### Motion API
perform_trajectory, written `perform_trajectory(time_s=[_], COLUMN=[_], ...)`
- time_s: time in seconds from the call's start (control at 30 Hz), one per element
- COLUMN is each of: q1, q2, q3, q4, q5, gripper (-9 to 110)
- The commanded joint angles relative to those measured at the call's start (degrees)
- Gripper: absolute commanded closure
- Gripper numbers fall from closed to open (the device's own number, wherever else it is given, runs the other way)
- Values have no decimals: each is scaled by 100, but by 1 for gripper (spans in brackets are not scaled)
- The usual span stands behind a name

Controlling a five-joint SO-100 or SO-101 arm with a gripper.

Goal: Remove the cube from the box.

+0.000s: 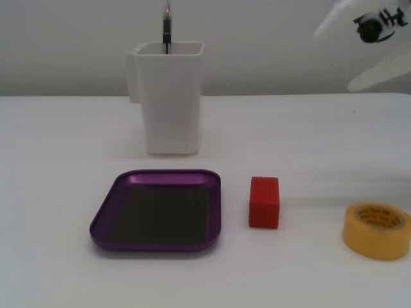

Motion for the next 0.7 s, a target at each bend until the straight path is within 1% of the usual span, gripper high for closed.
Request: perform_trajectory(time_s=[0.0,0.13,0.4,0.5,0.63,0.67], q1=[-9,-53,-53,-62,-62,-62], q2=[571,1107,1714,1758,1767,1767], q3=[993,1811,2610,2821,2918,2918], q4=[-554,-703,-659,-659,-659,-659], q5=[26,35,35,35,44,53], gripper=[82,82,83,88,102,102])
